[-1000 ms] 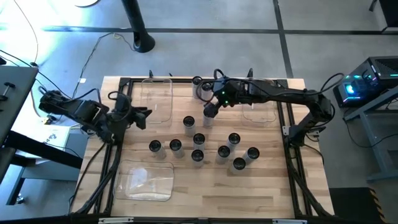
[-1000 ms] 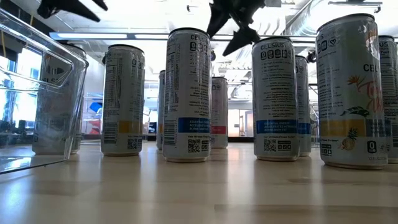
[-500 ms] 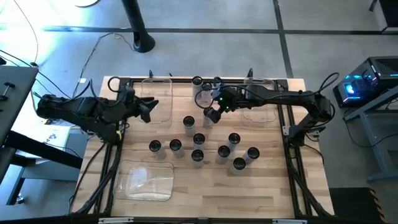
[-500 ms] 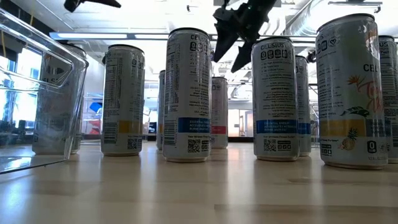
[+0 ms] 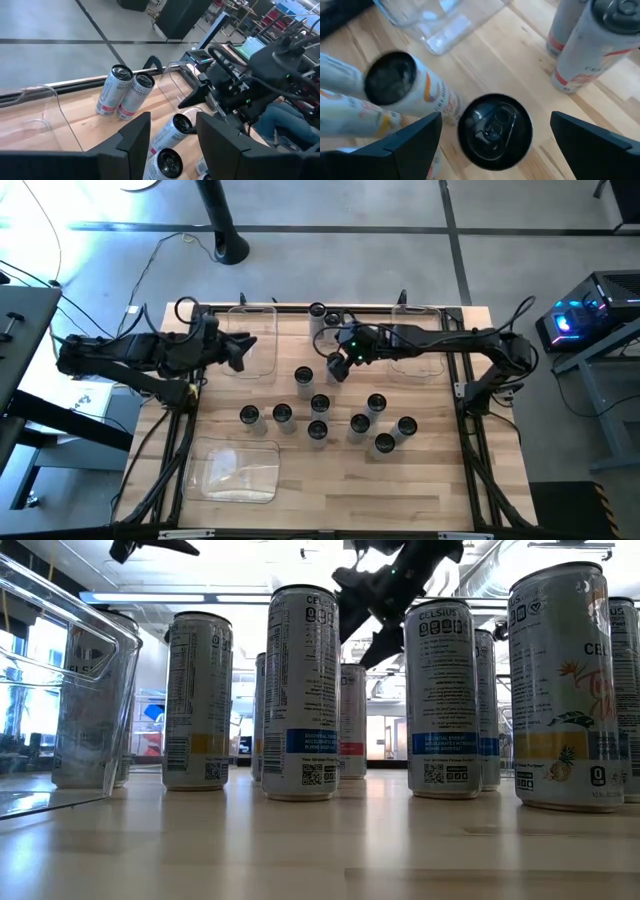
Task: Sort soda cans
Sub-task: Move the white-pink soda can to the bottom right of the table
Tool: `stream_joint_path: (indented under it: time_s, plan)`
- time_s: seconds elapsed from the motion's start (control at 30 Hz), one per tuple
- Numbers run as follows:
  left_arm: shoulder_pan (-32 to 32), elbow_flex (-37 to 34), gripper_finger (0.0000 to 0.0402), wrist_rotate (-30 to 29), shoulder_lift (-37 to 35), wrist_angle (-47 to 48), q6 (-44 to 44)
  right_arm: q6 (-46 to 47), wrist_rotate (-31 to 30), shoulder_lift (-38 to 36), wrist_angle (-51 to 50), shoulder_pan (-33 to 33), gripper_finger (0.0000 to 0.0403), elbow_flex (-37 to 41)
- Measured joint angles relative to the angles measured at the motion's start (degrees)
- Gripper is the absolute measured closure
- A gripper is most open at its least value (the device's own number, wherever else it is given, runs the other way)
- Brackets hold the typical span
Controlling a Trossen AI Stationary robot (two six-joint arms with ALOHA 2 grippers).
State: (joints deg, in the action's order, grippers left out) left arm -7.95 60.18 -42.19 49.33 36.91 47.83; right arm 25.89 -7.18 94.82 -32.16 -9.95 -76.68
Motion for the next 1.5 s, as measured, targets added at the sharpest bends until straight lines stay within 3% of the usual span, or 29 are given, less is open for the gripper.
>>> stream_joint_path:
  time_s: [0.13,0.33,0.5,0.77,0.9,1.23,1.5]
  plan:
    - [0.90,0.00,0.0250,0.04,0.84,0.04,-0.11,-1.65,-0.57,2.77,0.34,0.93,0.0034,0.04]
    - [1.25,-0.02,0.0250,0.36,2.50,0.04,-0.11,-2.34,-6.33,4.94,0.13,1.70,0.0034,0.07]
    - [1.25,-0.02,0.0250,1.27,3.91,0.09,-0.93,-2.39,-6.32,4.97,0.25,1.22,0.0042,0.07]
    - [1.25,-0.02,0.0250,1.64,4.78,-0.02,-1.68,-2.19,-5.15,7.55,1.47,1.09,0.0135,-0.09]
    - [1.25,-0.02,0.0250,2.04,4.52,-0.42,-3.53,-1.99,-5.97,7.90,2.01,1.12,0.0163,-0.18]
    - [1.25,-0.02,0.0250,2.31,2.51,-0.89,-7.50,-3.86,-12.36,1.90,-5.94,0.89,0.0163,-3.27]
    - [1.37,-0.02,0.0250,-2.42,-0.72,-0.88,-11.04,-3.13,-11.13,-8.93,-11.33,3.70,0.0163,-4.24]
